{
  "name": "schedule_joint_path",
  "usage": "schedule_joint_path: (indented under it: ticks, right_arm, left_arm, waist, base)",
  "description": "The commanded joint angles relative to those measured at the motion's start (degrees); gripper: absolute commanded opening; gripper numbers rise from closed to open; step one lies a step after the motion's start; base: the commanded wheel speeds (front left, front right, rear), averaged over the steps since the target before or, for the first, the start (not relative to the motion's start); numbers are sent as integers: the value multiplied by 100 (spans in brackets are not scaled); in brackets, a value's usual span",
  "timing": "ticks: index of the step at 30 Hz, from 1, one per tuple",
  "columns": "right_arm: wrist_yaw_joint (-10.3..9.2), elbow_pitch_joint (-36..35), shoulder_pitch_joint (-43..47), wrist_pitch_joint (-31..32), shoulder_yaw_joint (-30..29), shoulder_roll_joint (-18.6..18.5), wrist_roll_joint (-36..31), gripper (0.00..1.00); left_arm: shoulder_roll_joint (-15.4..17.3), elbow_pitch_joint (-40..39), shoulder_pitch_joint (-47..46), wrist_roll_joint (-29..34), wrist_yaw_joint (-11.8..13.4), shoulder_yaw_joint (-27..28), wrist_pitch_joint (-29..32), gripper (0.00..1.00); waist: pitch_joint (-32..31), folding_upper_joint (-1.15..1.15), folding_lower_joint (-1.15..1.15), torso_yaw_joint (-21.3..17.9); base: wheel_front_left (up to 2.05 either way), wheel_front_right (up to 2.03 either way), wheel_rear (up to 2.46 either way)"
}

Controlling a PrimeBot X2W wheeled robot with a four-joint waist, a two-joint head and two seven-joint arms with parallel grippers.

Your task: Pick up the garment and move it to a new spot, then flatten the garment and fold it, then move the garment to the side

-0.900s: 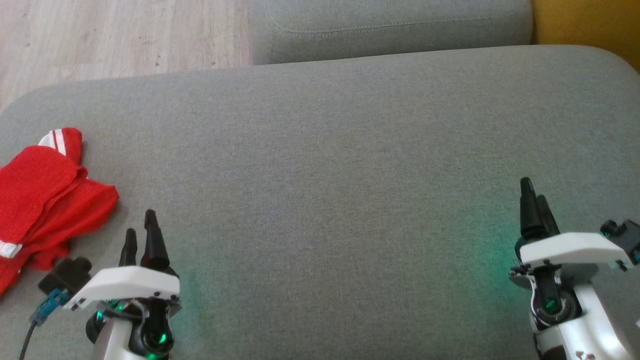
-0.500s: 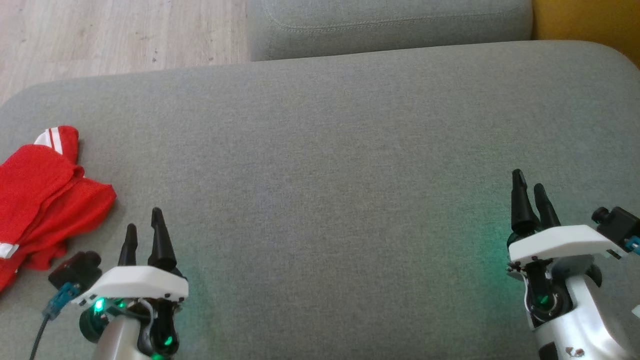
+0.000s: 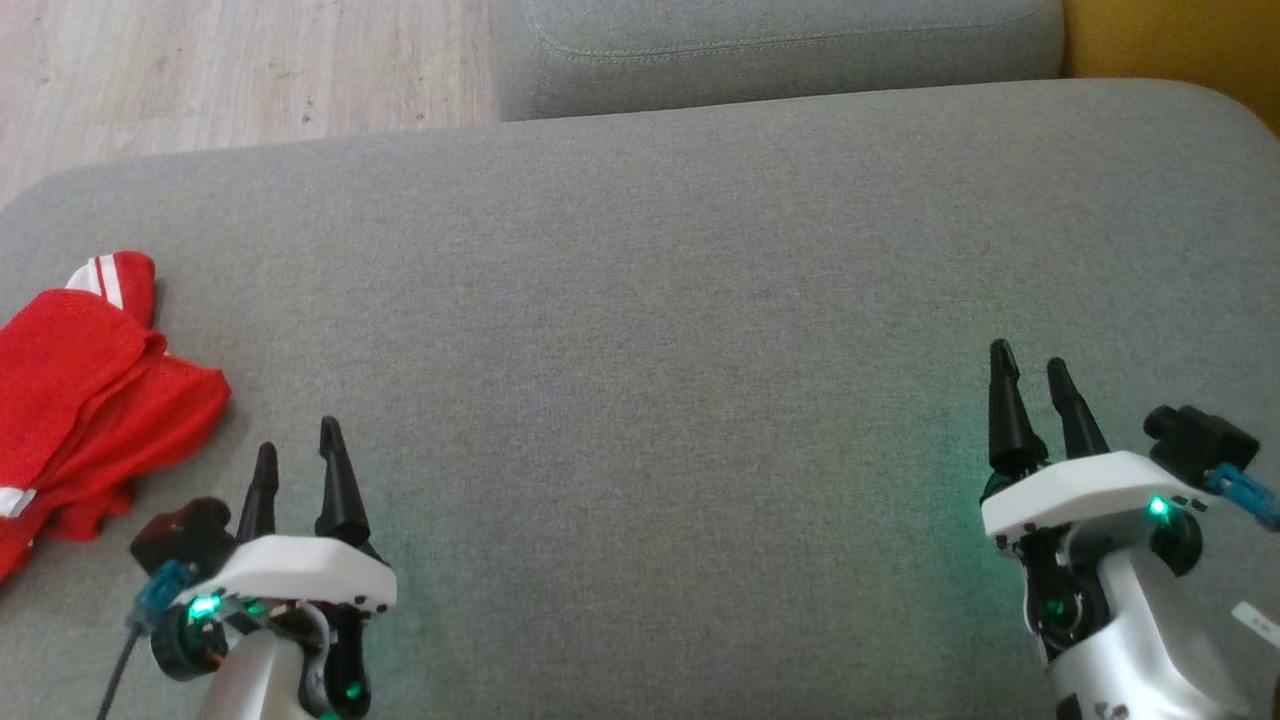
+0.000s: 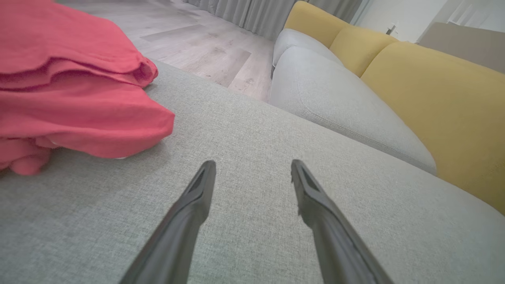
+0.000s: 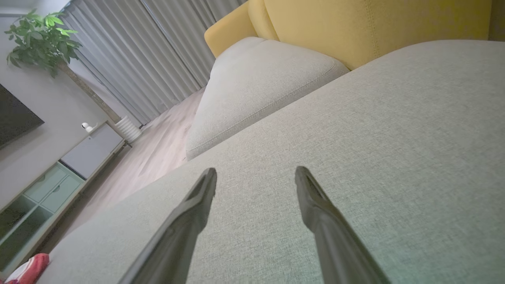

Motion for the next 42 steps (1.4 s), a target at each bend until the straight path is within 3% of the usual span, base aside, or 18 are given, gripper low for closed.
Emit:
schedule_joint_path:
  ticks: [1,24,42]
  right_arm:
    - [-3,-188,-94,-105,55,19,-216,100]
    - [-4,-558,277,-494,140,119,-2175,100]
    - [-4,-348,227,-734,126,113,-3086,100]
  left_arm:
    - [33,-146,-154,208,43,71,-94,100]
    - [-124,-178,130,1837,383,-57,-484,100]
    - [-155,-1,190,2686,541,-66,-725,100]
  waist:
    - [-1,0,0,2]
    - [-16,0,0,-40]
    - [18,0,0,-35]
  base:
    - [0,0,0]
    - [0,0,0]
    - [0,0,0]
